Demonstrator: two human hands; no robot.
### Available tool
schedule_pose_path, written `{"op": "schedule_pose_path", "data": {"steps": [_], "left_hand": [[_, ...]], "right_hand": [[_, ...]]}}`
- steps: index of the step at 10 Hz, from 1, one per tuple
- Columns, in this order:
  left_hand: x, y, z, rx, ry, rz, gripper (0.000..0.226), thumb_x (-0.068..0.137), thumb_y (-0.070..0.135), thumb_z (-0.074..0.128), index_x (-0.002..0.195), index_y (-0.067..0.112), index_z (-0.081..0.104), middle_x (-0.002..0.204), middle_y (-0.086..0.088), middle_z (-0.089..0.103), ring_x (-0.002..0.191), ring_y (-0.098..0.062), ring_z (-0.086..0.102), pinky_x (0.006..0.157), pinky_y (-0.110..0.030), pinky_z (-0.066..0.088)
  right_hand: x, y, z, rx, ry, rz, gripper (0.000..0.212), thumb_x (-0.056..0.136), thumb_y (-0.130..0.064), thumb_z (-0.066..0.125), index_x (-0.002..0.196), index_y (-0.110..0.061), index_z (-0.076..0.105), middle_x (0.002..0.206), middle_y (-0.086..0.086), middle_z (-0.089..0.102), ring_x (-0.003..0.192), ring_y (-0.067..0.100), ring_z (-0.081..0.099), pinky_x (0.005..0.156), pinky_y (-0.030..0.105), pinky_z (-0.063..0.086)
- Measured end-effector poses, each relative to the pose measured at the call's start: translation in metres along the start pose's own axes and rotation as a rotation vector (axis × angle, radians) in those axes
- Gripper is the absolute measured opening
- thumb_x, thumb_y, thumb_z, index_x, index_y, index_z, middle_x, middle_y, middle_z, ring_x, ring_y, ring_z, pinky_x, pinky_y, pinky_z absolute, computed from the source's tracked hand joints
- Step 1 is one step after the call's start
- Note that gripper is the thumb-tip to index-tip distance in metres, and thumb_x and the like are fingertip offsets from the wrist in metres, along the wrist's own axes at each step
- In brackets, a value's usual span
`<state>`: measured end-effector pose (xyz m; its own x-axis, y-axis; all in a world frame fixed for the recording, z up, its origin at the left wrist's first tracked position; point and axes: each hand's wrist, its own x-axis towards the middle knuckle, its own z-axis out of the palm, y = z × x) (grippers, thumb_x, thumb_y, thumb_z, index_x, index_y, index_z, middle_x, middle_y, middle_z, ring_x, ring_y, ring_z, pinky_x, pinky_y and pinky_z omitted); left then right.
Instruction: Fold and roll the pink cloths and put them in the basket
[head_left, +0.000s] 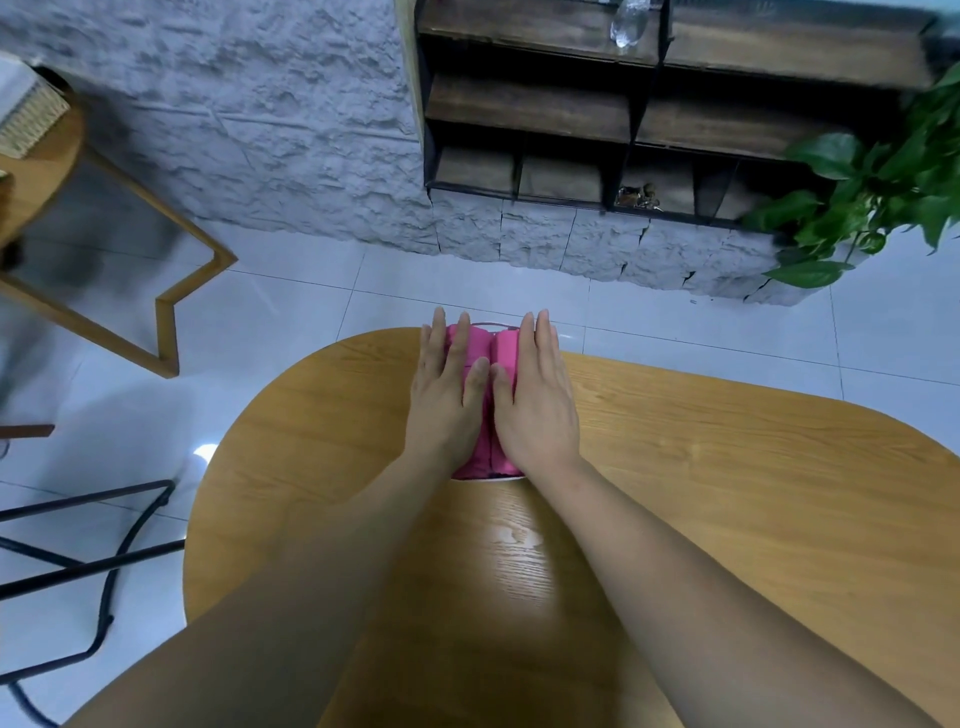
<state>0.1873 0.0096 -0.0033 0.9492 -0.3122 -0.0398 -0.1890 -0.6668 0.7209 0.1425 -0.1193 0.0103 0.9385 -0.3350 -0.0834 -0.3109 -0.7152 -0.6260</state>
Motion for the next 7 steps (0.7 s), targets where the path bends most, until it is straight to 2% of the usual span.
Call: {"op": "schedule_pose_path", "data": {"steps": [1,3,4,5,6,7], "left_hand": [[0.0,-0.004,0.004,0.057,0.021,0.0,0.059,0.114,0.049,0.025,0.168,0.036,0.007,0.174,0.016,-0.014,0.161,-0.008,-0.011,0.13,-0.051,0.017],[0.008,-0.006,0.008,0.197,-0.021,-0.019,0.061,0.113,0.046,0.027,0.168,0.036,0.002,0.175,0.013,-0.014,0.161,-0.01,-0.01,0.13,-0.046,0.016],[0.008,0.0,-0.003,0.172,-0.091,-0.048,0.063,0.112,0.048,0.029,0.168,0.038,0.003,0.175,0.015,-0.014,0.162,-0.013,-0.008,0.13,-0.05,0.018],[0.011,0.01,-0.023,0.23,-0.217,-0.114,0.064,0.11,0.054,0.031,0.168,0.038,0.008,0.175,0.012,-0.01,0.162,-0.016,-0.005,0.13,-0.05,0.013],[0.021,0.045,-0.059,0.314,-0.314,-0.136,0.057,0.108,0.05,0.043,0.16,0.027,0.041,0.172,0.002,0.027,0.158,-0.021,0.024,0.125,-0.042,0.026],[0.024,0.1,-0.096,0.126,-0.279,-0.11,0.026,0.104,0.038,0.057,0.121,0.025,0.072,0.122,0.007,0.072,0.113,-0.016,0.064,0.087,-0.028,0.046]], "right_hand": [[0.0,0.0,0.008,-0.015,0.032,0.0,0.064,0.114,-0.043,0.026,0.169,-0.024,-0.001,0.177,-0.007,-0.007,0.162,0.008,-0.008,0.132,0.04,0.016],[0.007,0.006,0.012,-0.038,0.021,0.025,0.063,0.114,-0.045,0.022,0.169,-0.025,-0.002,0.177,-0.006,-0.004,0.162,0.01,-0.006,0.132,0.039,0.015],[0.006,0.0,-0.001,-0.037,-0.062,0.045,0.065,0.113,-0.047,0.021,0.168,-0.027,-0.006,0.177,-0.008,-0.008,0.162,0.01,-0.008,0.132,0.039,0.013],[0.005,-0.006,-0.018,-0.024,-0.166,0.058,0.068,0.112,-0.051,0.025,0.169,-0.023,0.001,0.177,-0.005,-0.006,0.162,0.013,-0.006,0.132,0.041,0.009],[0.004,-0.018,-0.054,0.04,-0.17,0.063,0.065,0.111,-0.049,0.035,0.166,-0.016,0.024,0.174,0.003,0.02,0.16,0.02,0.017,0.13,0.04,0.018],[-0.001,-0.03,-0.103,0.129,-0.148,0.038,0.035,0.11,-0.037,0.046,0.132,-0.014,0.06,0.133,0.009,0.064,0.127,0.029,0.055,0.108,0.042,0.042]]}}
